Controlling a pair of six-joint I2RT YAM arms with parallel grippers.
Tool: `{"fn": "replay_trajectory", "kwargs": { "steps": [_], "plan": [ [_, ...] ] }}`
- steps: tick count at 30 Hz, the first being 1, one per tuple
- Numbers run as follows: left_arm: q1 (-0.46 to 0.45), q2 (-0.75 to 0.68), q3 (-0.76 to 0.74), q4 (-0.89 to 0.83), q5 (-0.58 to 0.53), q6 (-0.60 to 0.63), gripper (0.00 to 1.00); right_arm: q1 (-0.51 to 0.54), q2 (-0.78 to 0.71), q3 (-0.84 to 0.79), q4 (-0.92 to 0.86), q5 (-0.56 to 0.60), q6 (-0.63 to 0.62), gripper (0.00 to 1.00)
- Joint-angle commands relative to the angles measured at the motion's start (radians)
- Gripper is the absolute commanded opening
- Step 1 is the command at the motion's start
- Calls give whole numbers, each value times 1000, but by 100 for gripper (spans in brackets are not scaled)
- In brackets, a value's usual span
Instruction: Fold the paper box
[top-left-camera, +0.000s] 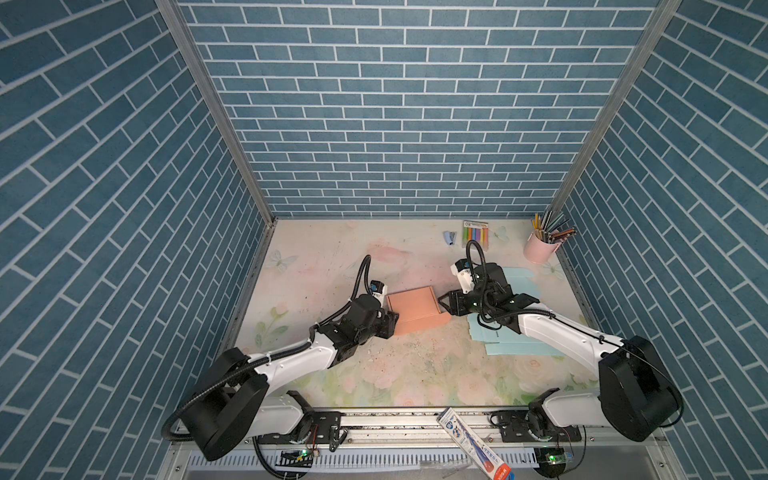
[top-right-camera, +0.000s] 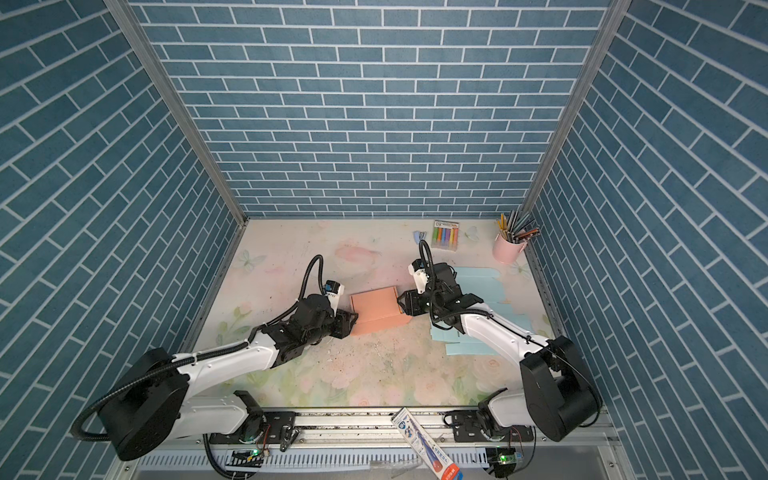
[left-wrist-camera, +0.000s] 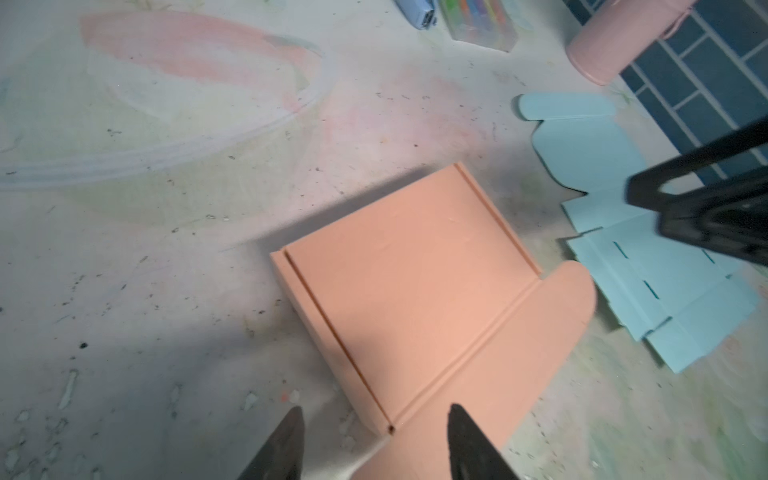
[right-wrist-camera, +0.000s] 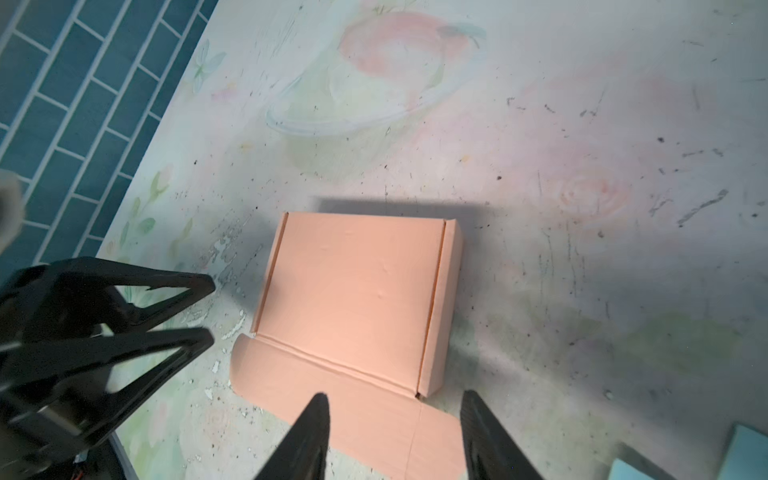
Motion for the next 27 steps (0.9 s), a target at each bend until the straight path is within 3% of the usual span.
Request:
{"fn": "replay_trajectory", "kwargs": {
  "steps": [1, 9, 27],
  "plan": [
    [-38, -40, -9, -24, -47, -75, 63, 15, 16, -22, -20, -4, -39, 53],
    [-61, -52, -100, 74, -8, -141, 64, 15, 73, -48, 36, -36, -21, 53],
    [-96, 97, -85, 156, 17, -172, 60, 27, 113, -122, 137, -96, 27, 54]
  ]
}}
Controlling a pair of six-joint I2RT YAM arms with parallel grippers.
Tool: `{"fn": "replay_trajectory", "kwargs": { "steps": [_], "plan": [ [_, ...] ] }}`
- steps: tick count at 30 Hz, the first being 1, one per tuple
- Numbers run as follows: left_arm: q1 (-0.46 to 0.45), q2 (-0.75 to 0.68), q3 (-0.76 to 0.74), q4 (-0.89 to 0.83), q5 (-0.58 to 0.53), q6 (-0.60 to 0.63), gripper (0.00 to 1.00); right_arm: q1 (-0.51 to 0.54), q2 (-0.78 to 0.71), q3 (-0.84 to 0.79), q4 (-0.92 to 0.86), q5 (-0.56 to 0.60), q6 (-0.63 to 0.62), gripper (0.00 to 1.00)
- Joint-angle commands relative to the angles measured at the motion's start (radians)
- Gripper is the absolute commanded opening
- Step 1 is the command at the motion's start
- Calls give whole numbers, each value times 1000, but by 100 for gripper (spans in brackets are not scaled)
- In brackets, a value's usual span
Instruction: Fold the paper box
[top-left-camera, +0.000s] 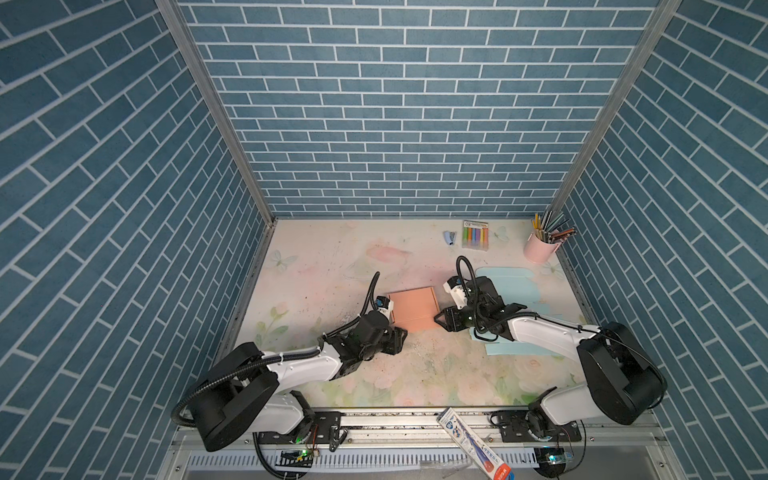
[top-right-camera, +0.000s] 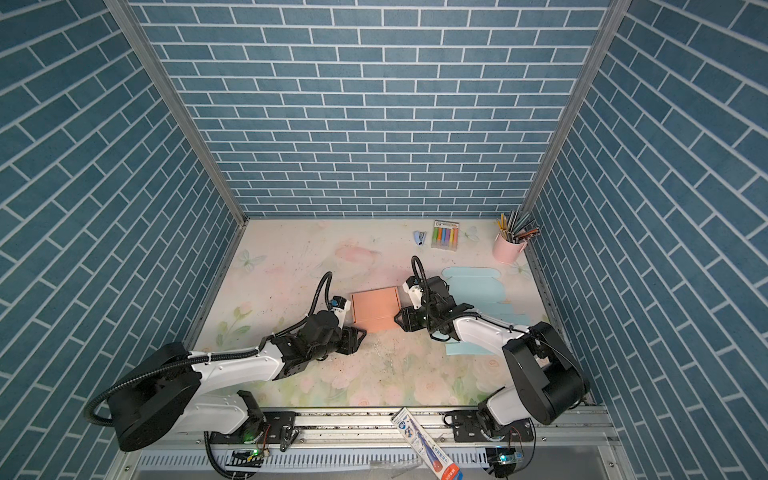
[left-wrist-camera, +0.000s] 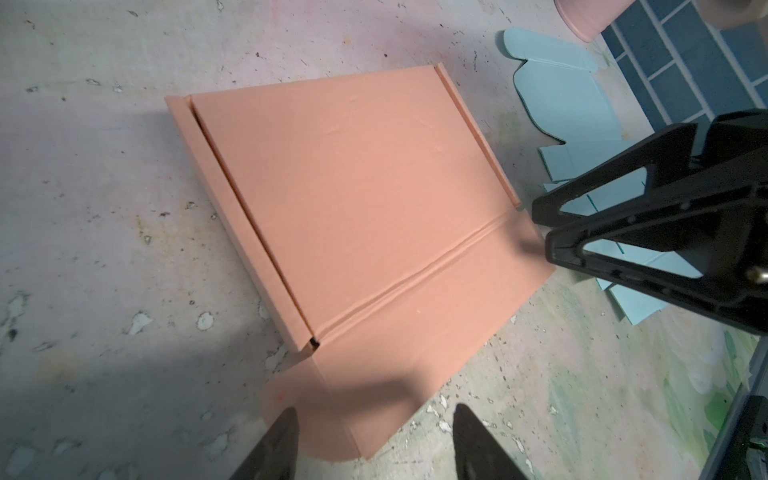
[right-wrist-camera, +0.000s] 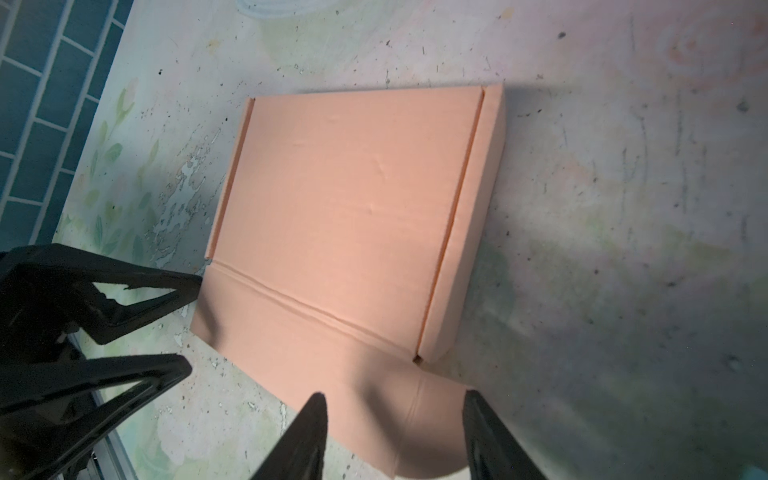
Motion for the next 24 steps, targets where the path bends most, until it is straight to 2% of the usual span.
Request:
{"fn": "replay_trajectory", "kwargs": {
  "steps": [1, 10, 20, 24],
  "plan": [
    [-11, 12, 9, 34, -1, -20, 59, 10, 23, -19, 36, -35, 30, 54],
    [-16, 14, 7, 51, -1, -22, 59, 42, 29, -36, 73, -46, 65, 54],
    [-15, 44, 1, 60, -21, -19, 56, 44, 40, -53, 92, -2, 74, 53],
    [-15, 49, -2, 65, -24, -14, 51, 44, 34, -57, 98, 7, 76, 52]
  ]
}}
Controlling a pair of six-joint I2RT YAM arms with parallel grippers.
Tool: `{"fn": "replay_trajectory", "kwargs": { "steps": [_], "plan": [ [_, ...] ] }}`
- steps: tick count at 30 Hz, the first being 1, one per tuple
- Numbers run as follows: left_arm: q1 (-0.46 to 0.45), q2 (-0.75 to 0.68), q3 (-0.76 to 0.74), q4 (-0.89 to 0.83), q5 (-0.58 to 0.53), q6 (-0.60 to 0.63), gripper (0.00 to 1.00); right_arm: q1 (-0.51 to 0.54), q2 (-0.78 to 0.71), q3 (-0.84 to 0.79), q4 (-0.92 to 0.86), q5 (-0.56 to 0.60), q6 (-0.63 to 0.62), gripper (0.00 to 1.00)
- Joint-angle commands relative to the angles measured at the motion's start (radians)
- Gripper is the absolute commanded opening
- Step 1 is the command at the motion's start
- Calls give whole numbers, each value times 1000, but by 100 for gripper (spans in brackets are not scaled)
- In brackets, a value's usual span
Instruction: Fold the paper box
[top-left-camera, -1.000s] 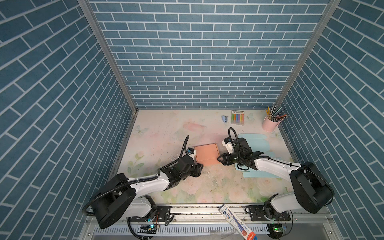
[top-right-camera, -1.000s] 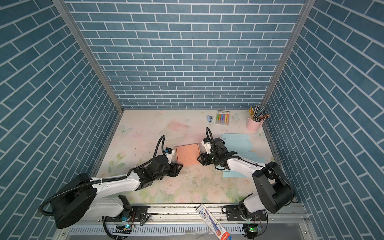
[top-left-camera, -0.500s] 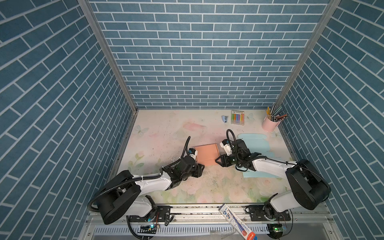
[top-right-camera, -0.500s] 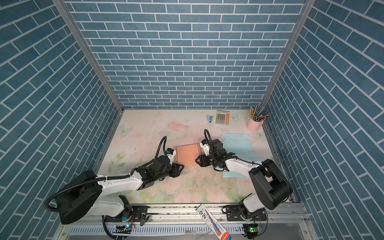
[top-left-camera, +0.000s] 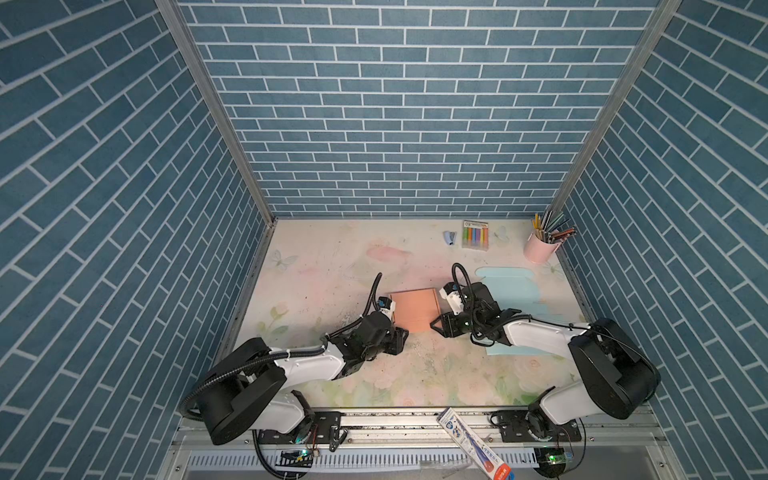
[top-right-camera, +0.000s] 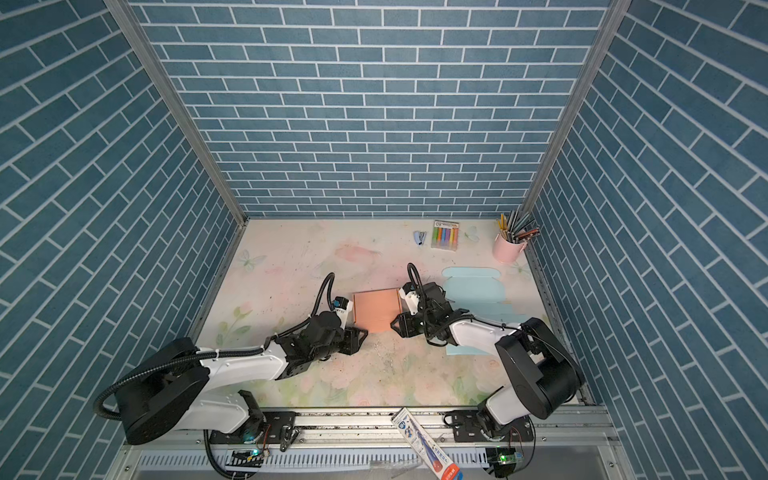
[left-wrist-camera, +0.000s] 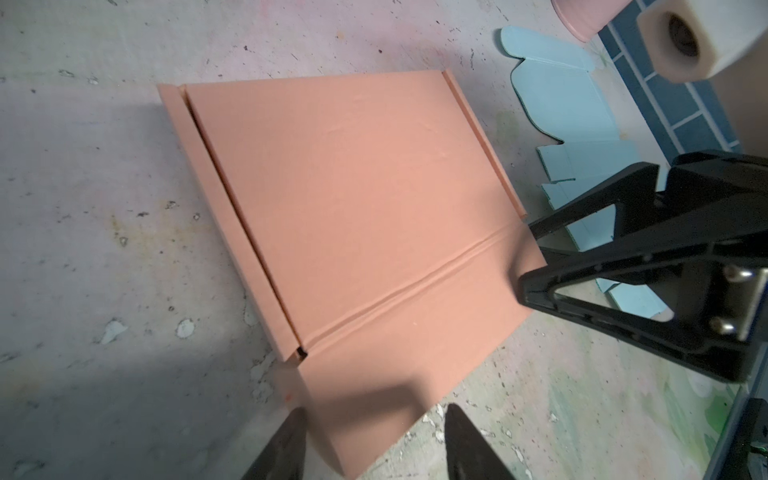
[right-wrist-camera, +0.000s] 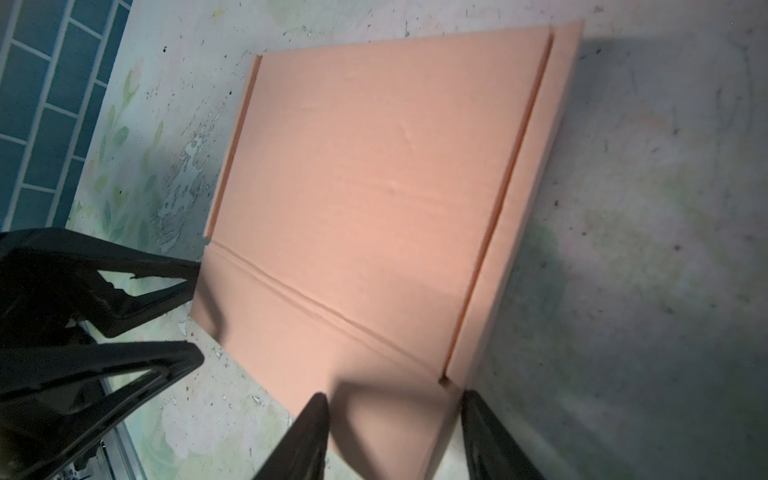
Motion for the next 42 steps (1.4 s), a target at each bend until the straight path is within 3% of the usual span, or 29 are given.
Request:
{"fn": "replay_trajectory", "kwargs": {
  "steps": [1, 37, 42],
  "plan": [
    [-6, 15, -3, 24, -21, -7, 51, 5, 2, -12, 21, 15, 23, 52],
    [-8, -68, 8, -68, -31, -20, 54, 90, -64, -6, -12, 44, 37, 52],
    [-9, -119, 10, -92, -29, -22, 60, 109, -63, -16, -12, 57, 47, 53]
  ]
}}
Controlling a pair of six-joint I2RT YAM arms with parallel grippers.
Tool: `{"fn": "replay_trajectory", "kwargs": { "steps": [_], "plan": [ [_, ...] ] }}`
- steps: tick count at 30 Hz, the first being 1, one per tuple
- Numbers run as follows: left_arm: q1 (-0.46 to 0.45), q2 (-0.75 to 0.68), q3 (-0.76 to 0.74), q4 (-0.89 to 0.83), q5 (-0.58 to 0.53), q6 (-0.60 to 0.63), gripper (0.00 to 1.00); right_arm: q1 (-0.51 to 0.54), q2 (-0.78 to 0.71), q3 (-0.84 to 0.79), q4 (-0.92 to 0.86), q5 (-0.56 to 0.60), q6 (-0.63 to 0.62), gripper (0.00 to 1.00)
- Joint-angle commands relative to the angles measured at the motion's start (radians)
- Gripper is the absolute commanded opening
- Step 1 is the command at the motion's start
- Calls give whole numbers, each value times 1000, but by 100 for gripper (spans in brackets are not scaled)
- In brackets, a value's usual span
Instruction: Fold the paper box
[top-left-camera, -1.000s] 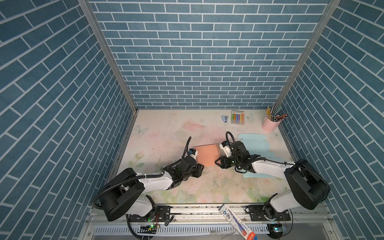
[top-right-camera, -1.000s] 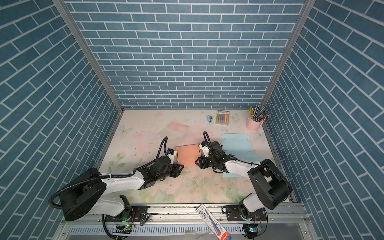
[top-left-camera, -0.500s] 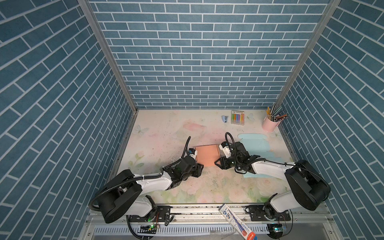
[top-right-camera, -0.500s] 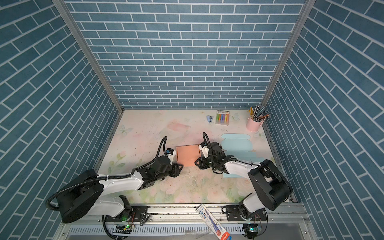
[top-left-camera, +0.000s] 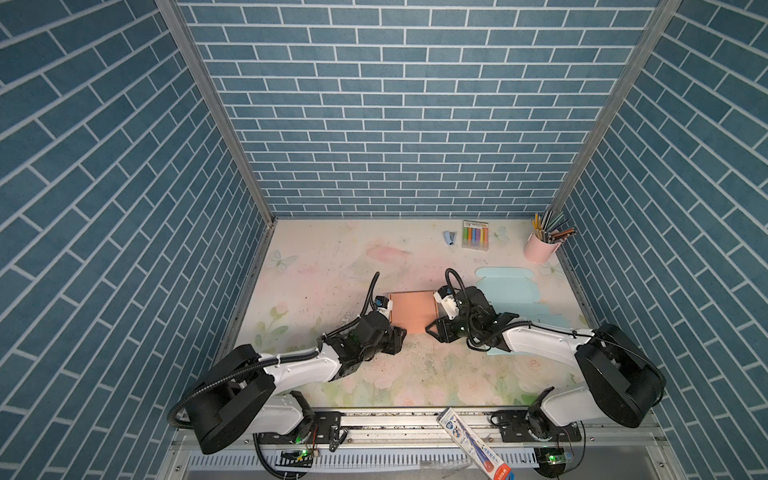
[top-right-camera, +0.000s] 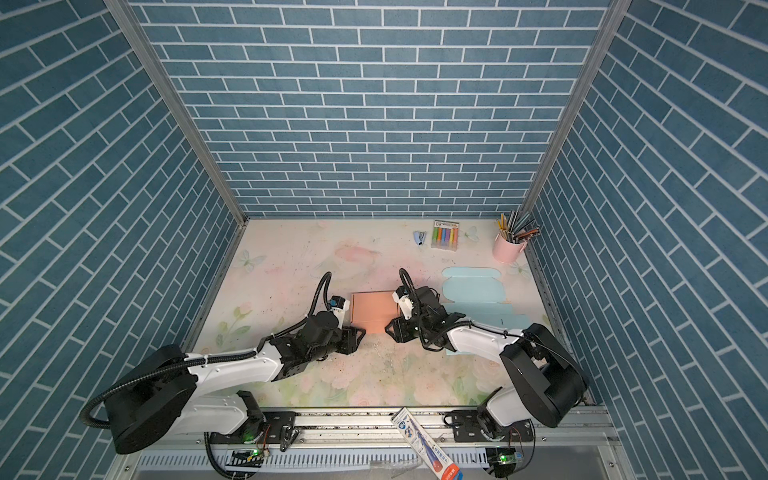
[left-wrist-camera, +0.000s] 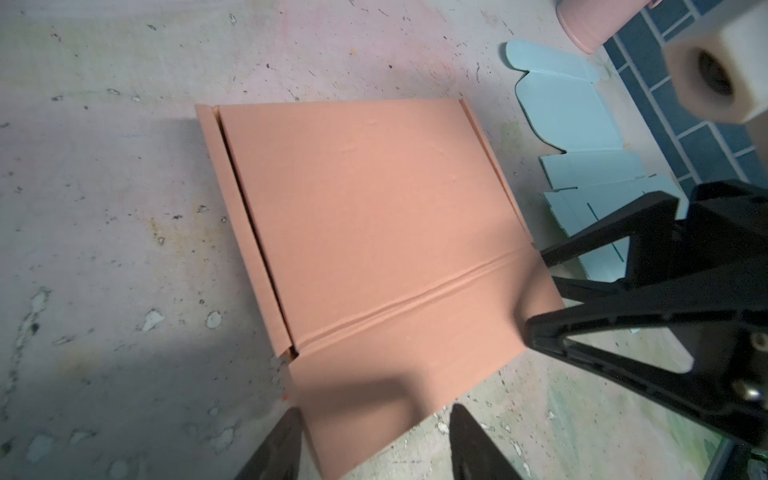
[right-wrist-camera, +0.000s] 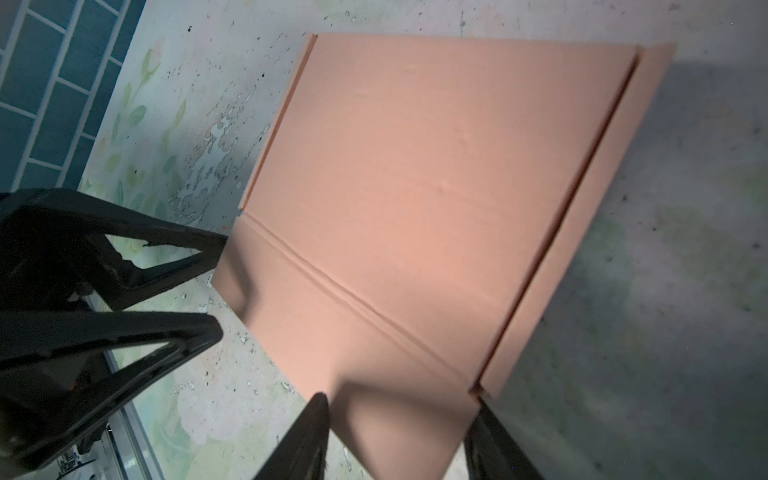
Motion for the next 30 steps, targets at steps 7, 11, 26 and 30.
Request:
{"fn": "replay_trajectory", "kwargs": {
  "steps": [7, 11, 26, 30],
  "plan": [
    [-4, -53, -4, -40, -28, -7, 61, 13, -37, -32, 1, 43, 28, 53],
    [-1, -49, 5, -61, -55, 4, 61, 14, -25, -31, 8, 37, 29, 53],
    [52, -2, 21, -52, 10, 58, 67, 14, -14, -30, 28, 24, 52, 63],
    [42, 40, 19, -2, 44, 47, 67, 14, -10, -20, 22, 17, 51, 63]
  ]
}}
